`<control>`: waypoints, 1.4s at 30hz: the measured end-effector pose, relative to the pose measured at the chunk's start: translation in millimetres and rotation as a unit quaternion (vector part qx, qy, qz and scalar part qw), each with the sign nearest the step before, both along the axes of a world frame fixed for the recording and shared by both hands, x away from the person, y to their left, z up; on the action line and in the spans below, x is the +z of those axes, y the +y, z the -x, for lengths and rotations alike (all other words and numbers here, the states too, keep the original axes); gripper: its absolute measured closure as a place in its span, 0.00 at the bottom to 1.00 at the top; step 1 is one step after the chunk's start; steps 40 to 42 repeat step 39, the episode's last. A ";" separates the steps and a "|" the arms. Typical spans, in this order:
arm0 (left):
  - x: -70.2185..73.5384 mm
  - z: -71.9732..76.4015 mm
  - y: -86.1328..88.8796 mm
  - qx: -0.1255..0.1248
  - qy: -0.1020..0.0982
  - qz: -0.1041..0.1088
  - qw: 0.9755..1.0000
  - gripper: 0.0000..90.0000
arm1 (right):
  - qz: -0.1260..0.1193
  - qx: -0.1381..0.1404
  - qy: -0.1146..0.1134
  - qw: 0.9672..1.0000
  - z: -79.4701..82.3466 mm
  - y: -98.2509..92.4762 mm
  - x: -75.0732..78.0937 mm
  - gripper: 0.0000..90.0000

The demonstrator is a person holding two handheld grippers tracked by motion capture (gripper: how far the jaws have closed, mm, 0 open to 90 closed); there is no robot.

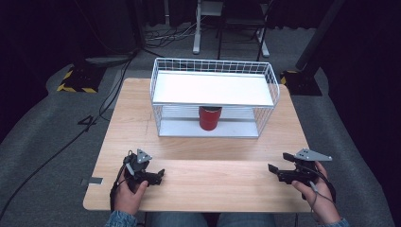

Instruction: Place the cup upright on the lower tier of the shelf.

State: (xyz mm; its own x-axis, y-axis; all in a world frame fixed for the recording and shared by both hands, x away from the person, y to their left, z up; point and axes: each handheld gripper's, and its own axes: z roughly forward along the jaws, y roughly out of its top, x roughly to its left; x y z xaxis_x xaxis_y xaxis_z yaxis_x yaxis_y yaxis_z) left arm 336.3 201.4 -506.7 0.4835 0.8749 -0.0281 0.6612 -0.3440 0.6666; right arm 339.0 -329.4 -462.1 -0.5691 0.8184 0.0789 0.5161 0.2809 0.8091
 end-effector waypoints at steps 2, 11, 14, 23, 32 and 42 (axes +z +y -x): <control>0.0 0.0 0.0 0.000 0.000 0.000 1.000 0.00 | 0.004 -0.004 0.009 1.000 1.1 -2.6 -5.3 0.18; 0.0 0.0 0.0 0.000 0.000 0.000 1.000 0.00 | 0.028 -0.007 0.043 0.999 4.5 -7.8 -24.1 0.18; 0.0 0.0 0.0 0.000 0.000 0.000 1.000 0.00 | 0.051 -0.002 0.042 0.998 5.9 -5.7 -28.8 0.18; 0.0 -0.1 0.2 -0.002 0.000 -0.001 1.000 0.00 | 0.059 0.015 0.049 0.997 7.9 0.2 -37.6 0.18; 0.0 0.0 0.0 0.000 0.000 0.000 1.000 0.00 | 0.070 0.007 0.025 0.997 9.0 3.1 -43.1 0.16; 0.0 0.1 0.0 0.000 0.000 0.000 1.000 0.00 | 0.071 0.007 0.026 0.997 9.6 4.1 -43.3 0.14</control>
